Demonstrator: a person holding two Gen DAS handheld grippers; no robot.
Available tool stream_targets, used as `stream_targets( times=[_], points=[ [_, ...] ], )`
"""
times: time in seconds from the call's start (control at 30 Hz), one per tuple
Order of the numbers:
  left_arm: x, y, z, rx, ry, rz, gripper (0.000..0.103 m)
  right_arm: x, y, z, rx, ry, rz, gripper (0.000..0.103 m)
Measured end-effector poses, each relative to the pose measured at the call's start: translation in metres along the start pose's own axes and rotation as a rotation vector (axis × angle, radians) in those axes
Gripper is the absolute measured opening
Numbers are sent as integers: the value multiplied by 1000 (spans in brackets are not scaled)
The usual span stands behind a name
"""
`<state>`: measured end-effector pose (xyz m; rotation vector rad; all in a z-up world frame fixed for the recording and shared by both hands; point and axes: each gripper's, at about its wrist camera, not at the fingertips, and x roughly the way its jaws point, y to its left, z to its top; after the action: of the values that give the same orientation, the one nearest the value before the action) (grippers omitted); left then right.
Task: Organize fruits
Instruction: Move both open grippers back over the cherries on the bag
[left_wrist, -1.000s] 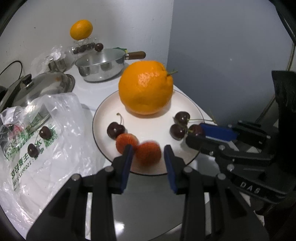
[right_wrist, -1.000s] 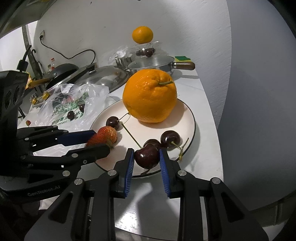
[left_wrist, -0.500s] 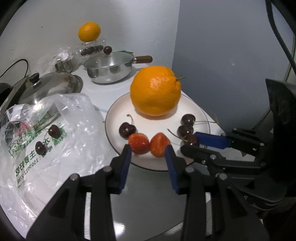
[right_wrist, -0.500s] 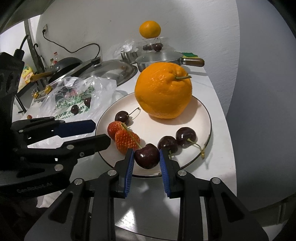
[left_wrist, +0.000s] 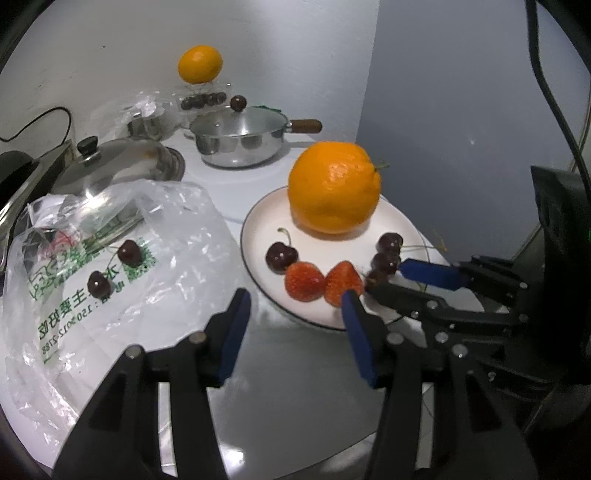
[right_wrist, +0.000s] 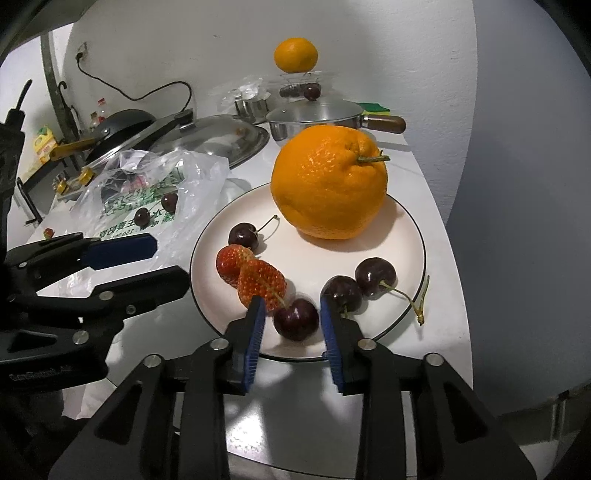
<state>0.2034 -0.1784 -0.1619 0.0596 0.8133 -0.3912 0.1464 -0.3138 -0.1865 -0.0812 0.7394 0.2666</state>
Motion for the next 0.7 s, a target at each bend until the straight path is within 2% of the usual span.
stream_targets(
  times=[0.7],
  points=[
    [-28,28,-6,-34,-39,35,53,-9,28,10,-21,-21,-6,40]
  ],
)
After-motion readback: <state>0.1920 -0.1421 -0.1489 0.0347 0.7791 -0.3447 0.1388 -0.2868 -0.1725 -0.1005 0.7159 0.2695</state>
